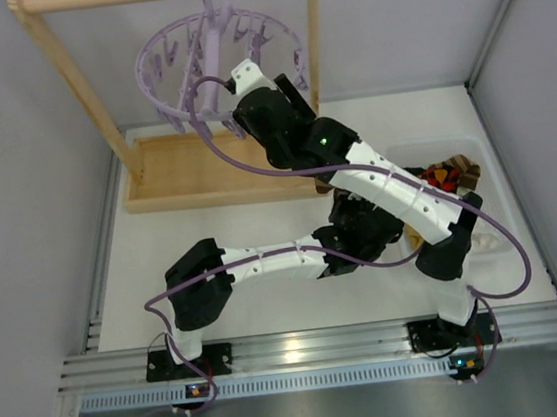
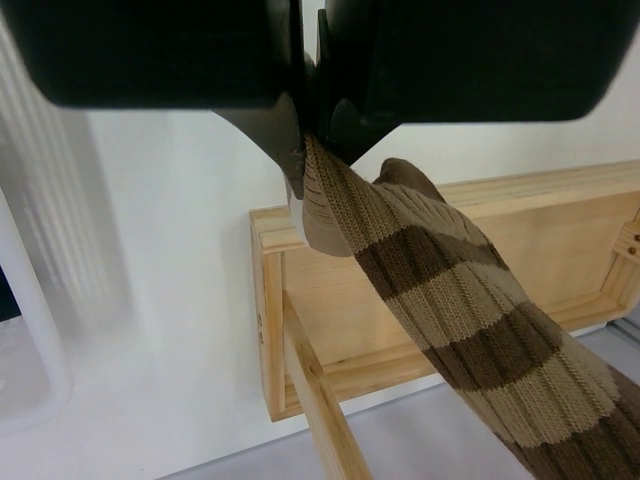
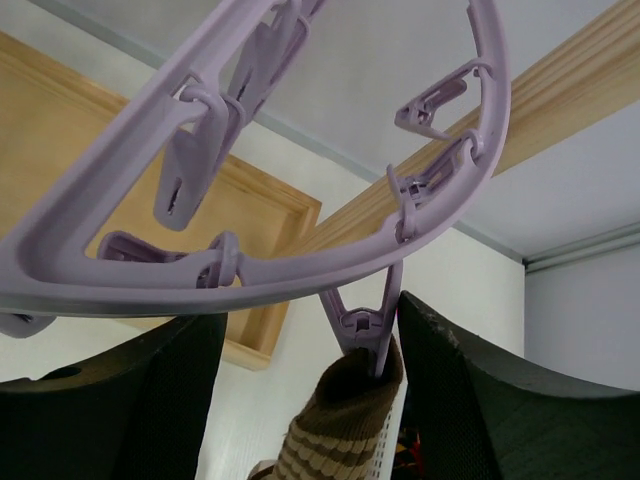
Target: Remove the socks clipped to the hanger
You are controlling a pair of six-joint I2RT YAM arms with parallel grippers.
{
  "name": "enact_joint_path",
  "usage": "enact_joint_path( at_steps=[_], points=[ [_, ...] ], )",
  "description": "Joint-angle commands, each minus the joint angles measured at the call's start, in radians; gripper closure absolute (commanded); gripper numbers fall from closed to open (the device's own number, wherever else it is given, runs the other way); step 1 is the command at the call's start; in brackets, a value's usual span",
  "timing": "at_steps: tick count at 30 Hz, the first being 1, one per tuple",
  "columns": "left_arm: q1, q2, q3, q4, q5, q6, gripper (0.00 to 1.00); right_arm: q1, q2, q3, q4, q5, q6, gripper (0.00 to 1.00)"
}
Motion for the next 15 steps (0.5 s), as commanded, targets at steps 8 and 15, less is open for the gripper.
enact_joint_path(
  at_steps=[8, 15],
  points=[
    [-0.013, -0.024, 0.021, 0.012, 0.01, -0.004, 1.0, -0.04, 0.031, -0.019, 0.084, 0.051, -0.048, 0.35],
    [-0.015, -0.03, 0.01, 0.012, 0.013, -0.012, 1.0, -0.054, 0.037, -0.034, 0.148, 0.059, -0.08, 0.43]
  ],
)
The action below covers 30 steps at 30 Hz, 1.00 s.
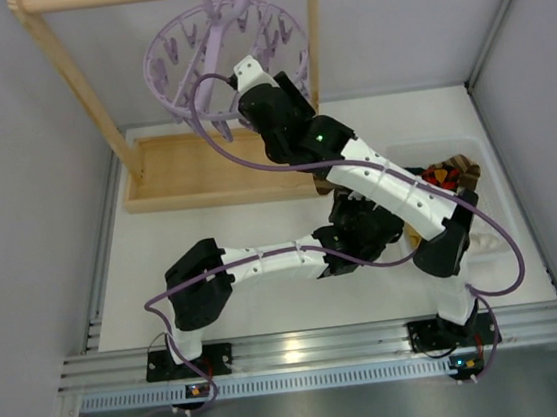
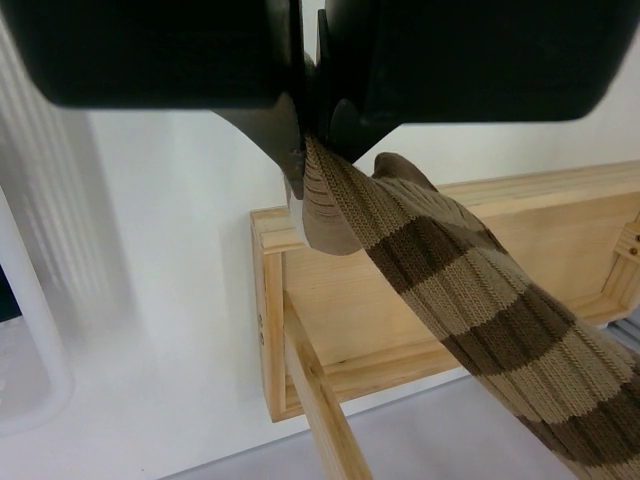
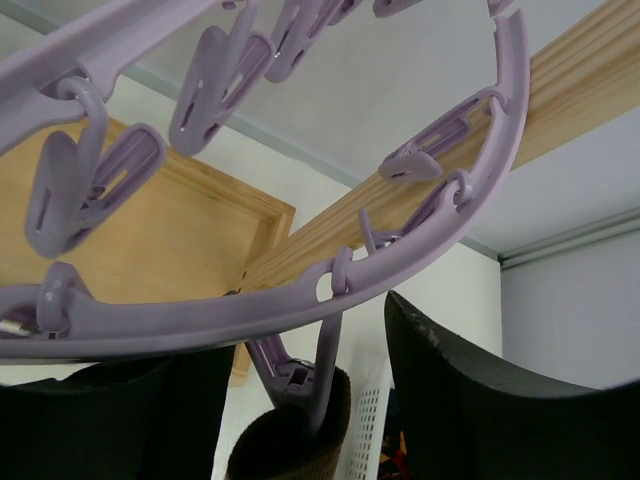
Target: Remove the socks clipped to the hanger
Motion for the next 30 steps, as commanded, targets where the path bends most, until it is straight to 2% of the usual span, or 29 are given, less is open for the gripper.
enact_joint_path(
  at_steps=[1, 8, 11, 12, 14, 21, 24, 30],
  points=[
    [-0.014, -0.03, 0.008, 0.012, 0.012, -0.01, 1.0, -0.013, 0.012, 0.002, 0.082, 0.027, -0.025, 0.44],
    [-0.013, -0.016, 0.005, 0.012, 0.005, -0.016, 1.0, 0.015, 0.017, 0.005, 0.12, 0.04, -0.052, 0.53],
    [-0.011, -0.013, -0.001, 0.012, 0.008, -0.023, 1.0, 0.03, 0.019, 0.005, 0.133, 0.05, -0.06, 0.69],
    [-0.011, -0.015, -0.002, 0.012, 0.008, -0.024, 1.0, 0.03, 0.02, 0.005, 0.133, 0.047, -0.058, 0.79],
    [-0.005, -0.018, -0.016, 0.012, 0.007, -0.032, 1.0, 0.032, 0.025, 0.008, 0.133, 0.047, -0.06, 0.87],
    [0.036, -0.105, -0.137, 0.012, 0.025, -0.102, 1.0, 0.033, 0.037, 0.034, 0.116, -0.028, -0.02, 0.88],
    [0.033, -0.19, -0.221, 0.012, 0.105, -0.113, 1.0, 0.033, 0.04, 0.038, 0.119, -0.104, 0.017, 0.88],
    [0.007, -0.482, -0.467, 0.012, 0.211, -0.242, 1.0, 0.033, 0.081, 0.092, 0.125, -0.186, 0.064, 0.87]
  ],
)
